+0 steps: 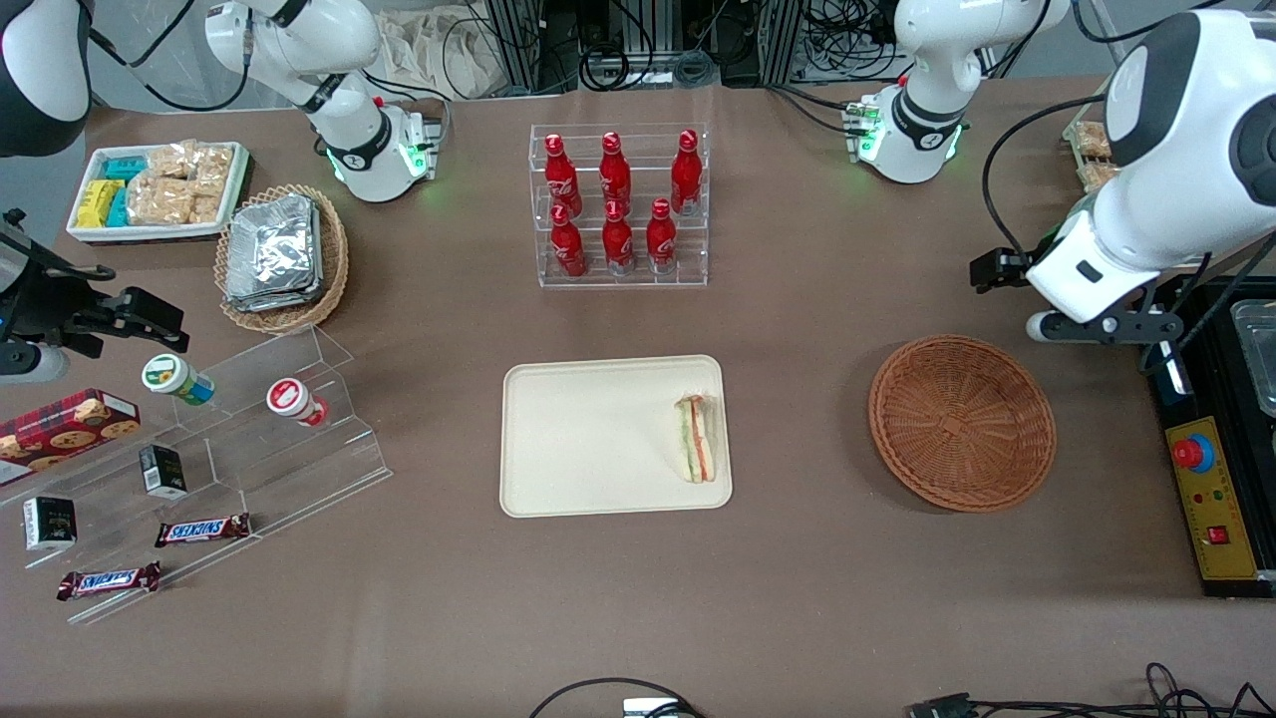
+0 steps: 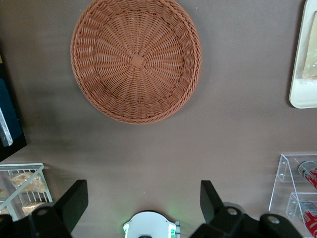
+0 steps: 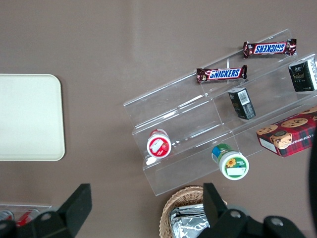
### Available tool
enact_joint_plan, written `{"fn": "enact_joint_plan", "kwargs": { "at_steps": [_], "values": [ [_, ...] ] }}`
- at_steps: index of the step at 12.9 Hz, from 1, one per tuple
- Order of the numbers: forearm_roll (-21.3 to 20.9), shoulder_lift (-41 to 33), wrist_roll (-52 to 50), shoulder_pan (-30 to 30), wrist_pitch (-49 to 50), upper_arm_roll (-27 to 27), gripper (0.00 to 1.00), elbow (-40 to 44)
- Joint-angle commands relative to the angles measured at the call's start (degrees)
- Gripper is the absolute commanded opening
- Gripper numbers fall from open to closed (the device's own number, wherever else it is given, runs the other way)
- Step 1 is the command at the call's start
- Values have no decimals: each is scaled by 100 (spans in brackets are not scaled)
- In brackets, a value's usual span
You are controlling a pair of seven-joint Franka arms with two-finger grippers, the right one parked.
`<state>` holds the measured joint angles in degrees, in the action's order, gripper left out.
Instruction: Place sandwich from basket to tray
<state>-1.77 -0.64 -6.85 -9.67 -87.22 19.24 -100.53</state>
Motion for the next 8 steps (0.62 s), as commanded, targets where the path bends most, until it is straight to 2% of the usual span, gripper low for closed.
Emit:
{"fn": "enact_joint_plan", "kwargs": {
  "at_steps": [1,3,8],
  "values": [
    [-43,-226,113,165,-155,-321,100,-151],
    [-34,-226,113,929,-173,-1120,100,-116],
    [-25,-121,105,984,-226,-1168,100,-37]
  ]
}}
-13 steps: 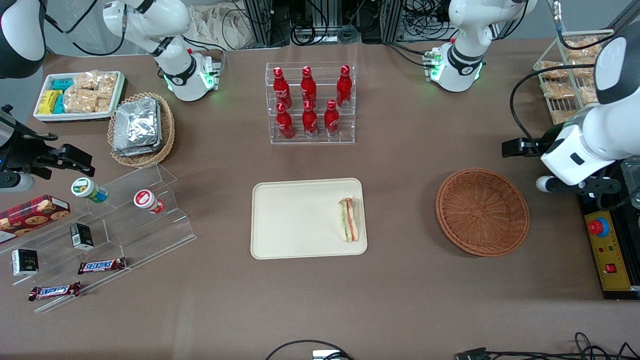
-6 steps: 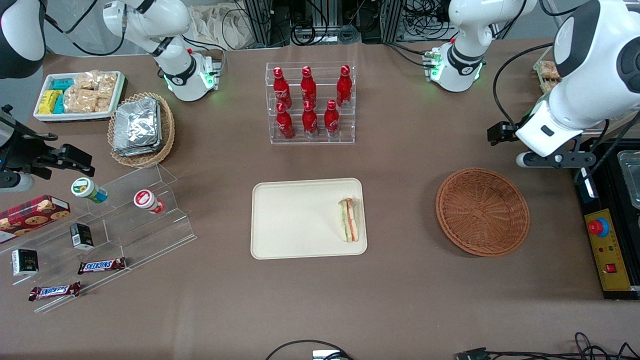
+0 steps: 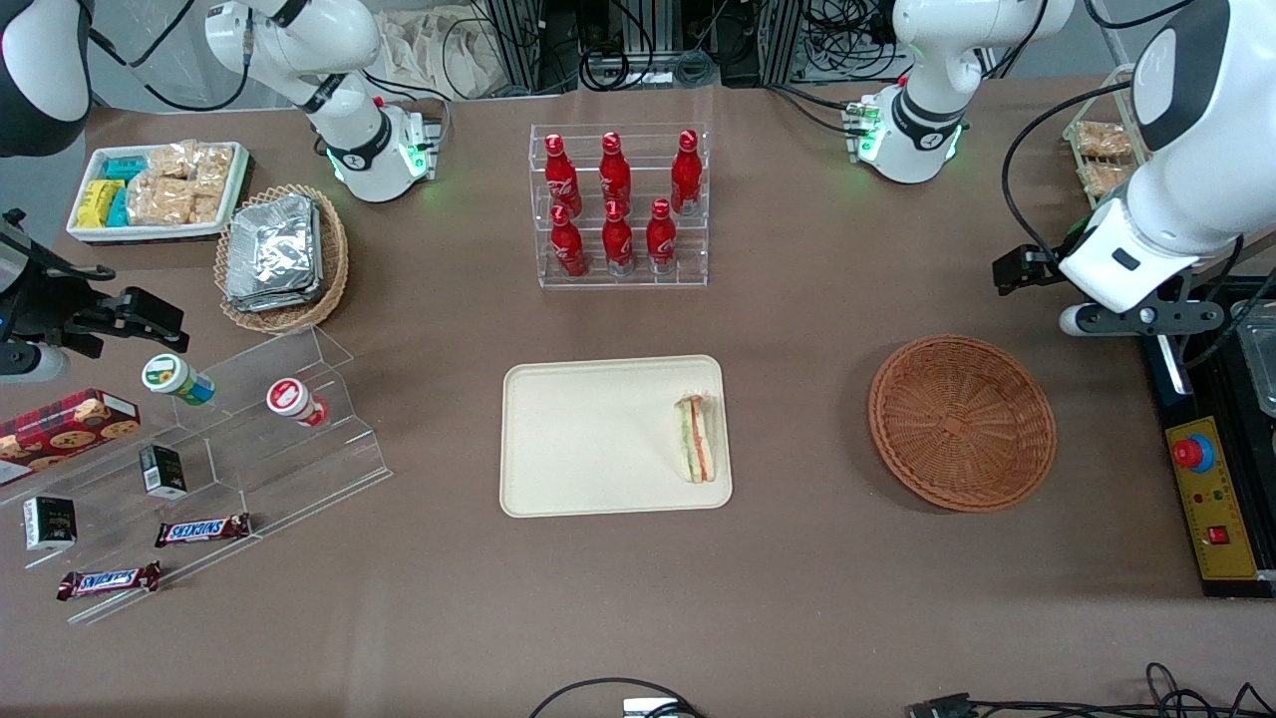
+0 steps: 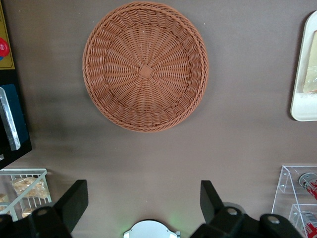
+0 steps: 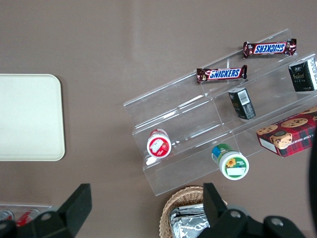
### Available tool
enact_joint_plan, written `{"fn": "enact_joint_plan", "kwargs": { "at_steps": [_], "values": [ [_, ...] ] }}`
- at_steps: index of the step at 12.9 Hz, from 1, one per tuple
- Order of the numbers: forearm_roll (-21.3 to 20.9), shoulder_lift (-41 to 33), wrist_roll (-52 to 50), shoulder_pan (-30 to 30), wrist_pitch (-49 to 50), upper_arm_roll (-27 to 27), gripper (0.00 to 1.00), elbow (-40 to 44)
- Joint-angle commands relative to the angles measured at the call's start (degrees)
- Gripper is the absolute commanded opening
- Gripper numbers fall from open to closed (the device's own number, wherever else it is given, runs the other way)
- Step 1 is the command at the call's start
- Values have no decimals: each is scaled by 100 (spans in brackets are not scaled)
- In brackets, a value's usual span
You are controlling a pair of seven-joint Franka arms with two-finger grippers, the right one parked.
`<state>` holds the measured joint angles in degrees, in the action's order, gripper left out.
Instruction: Place sandwich from basket to tray
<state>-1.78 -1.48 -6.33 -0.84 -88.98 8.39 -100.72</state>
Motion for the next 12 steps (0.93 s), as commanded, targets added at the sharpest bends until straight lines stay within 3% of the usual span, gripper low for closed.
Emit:
{"fn": "enact_joint_plan", "kwargs": {
  "at_steps": [1,12],
  "values": [
    [-33,-37,44,102,-49,-83,100,-17],
    [28,-28,-18,85,-146,-83,100,-9]
  ]
}}
